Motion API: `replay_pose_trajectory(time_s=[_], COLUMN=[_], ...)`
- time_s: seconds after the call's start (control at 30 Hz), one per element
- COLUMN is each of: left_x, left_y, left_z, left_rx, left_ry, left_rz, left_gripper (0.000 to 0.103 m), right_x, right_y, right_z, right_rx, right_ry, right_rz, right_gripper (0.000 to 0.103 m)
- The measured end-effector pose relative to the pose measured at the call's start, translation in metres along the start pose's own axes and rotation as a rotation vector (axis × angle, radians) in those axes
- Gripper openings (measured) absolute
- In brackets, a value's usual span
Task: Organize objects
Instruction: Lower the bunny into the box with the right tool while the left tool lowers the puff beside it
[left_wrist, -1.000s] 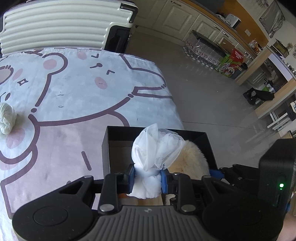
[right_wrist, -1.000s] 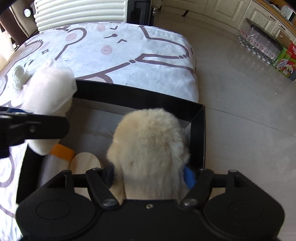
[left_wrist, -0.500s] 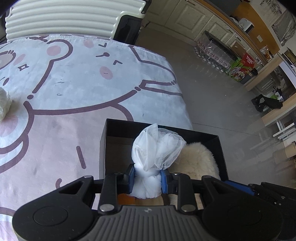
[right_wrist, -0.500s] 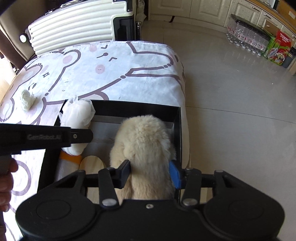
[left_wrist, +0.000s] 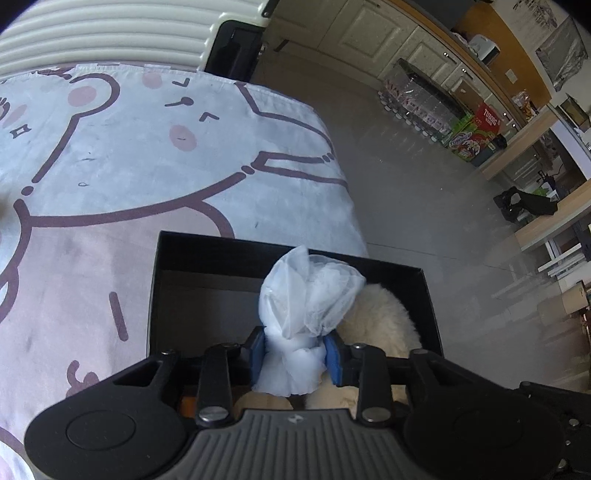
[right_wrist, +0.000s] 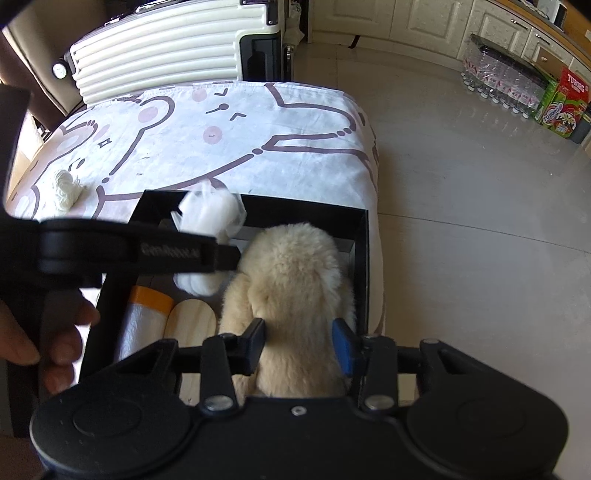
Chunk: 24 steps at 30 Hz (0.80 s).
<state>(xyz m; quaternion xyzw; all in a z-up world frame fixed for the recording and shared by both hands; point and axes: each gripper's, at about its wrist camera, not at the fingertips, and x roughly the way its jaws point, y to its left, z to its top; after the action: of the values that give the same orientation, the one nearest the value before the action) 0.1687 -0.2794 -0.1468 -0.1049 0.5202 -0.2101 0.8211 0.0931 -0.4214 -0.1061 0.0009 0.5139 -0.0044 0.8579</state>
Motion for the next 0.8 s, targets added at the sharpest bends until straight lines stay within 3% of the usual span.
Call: replay_pose_trajectory(time_s=[0.37,0.8], left_x=[-0.013,-0.049], left_y=[0.0,0.003], left_z=[0.002,0.002], left_rx=[-0.011,0.099], left_ry=[-0.029,-0.051], left_rz=[0.007,0.1], left_gripper=[0.041,0.041], right_x=[-0.004,-0.022], right_y=[-0.004,-0.008], right_z=[-0.001,-0.001], right_rx=[0.019,0.102], right_ry=[-0.011,-0.061], right_rz=[-0.002,-0.02], right_gripper=[0.04,0.04])
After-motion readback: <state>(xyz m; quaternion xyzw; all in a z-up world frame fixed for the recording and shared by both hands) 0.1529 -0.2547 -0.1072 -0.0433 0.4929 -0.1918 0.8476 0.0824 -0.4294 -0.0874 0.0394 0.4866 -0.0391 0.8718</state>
